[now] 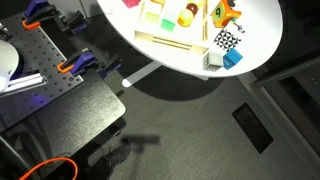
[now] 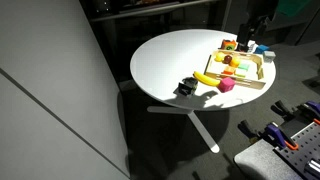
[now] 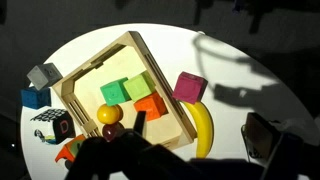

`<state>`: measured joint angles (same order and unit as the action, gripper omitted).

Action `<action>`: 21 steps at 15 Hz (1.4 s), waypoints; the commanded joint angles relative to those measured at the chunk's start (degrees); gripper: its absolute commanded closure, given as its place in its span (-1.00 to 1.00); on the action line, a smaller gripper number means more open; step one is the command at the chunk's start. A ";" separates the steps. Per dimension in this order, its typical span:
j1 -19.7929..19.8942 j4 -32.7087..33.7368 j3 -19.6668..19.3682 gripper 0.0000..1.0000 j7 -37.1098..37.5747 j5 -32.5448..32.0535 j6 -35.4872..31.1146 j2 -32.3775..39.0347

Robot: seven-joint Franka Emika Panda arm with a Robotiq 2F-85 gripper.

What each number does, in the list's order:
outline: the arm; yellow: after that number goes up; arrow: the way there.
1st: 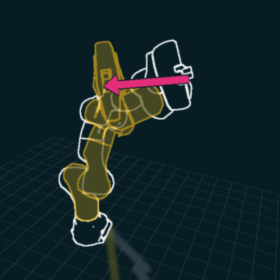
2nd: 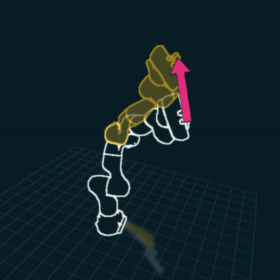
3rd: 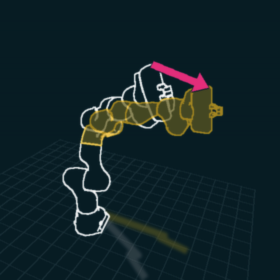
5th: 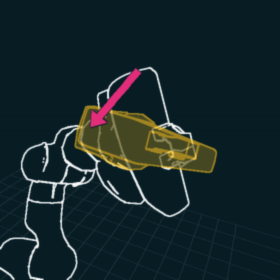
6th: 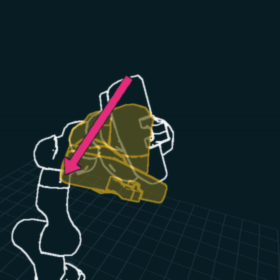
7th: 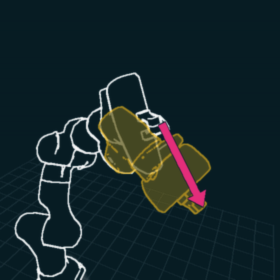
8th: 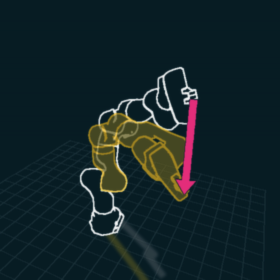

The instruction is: Put the pink block in the box

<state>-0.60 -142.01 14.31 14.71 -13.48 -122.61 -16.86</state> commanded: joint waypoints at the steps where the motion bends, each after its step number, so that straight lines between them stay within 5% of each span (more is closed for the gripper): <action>1: -1.54 0.15 -1.47 -1.00 0.38 -0.47 0.21 0.11; 12: -1.06 0.81 -3.38 -1.00 1.56 -0.85 -0.77 4.03; 21: -1.15 -0.83 -5.67 -1.00 4.75 -1.34 -12.62 11.80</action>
<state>-1.25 -142.32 9.69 16.88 -13.48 -130.94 -7.14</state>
